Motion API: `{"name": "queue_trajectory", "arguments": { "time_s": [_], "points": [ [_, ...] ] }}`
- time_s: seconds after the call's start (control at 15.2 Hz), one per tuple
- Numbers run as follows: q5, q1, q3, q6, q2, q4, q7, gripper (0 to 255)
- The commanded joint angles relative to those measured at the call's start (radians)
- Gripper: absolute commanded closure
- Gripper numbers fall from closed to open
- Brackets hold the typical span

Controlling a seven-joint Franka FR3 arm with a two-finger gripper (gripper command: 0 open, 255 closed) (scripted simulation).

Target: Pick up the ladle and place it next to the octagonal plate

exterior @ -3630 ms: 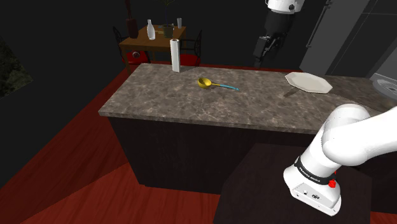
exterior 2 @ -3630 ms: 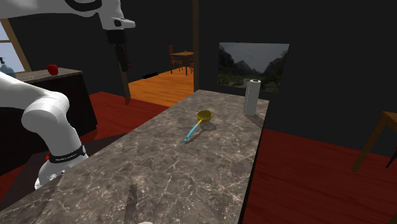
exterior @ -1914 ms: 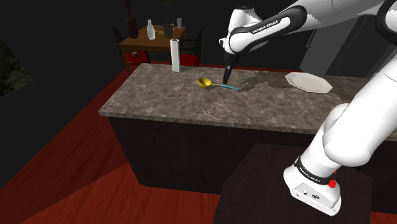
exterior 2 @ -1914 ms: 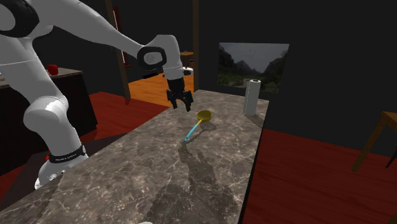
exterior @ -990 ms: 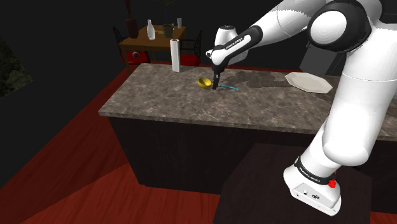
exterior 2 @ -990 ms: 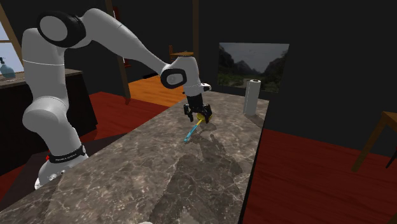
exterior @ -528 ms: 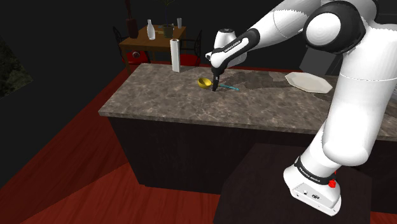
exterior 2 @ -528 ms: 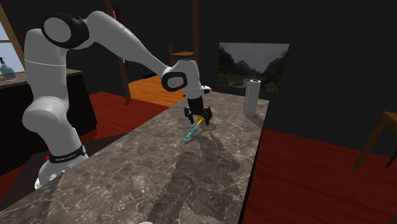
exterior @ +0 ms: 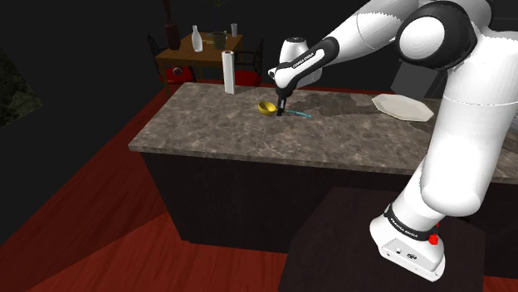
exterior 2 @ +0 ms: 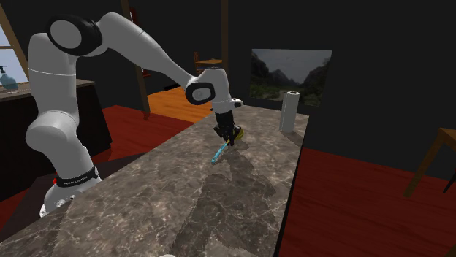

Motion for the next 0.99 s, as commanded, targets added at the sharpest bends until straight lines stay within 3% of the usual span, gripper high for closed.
{"name": "queue_trajectory", "arguments": {
  "time_s": [0.0,0.2,0.92],
  "points": [
    [0.0,0.0,0.0,0.0,0.0,0.0,0.0,255],
    [0.0,0.0,0.0,0.001,0.0,-0.001,0.0,255],
    [-0.027,0.009,-0.01,-0.13,-0.079,0.052,0.014,255]
  ]
}}
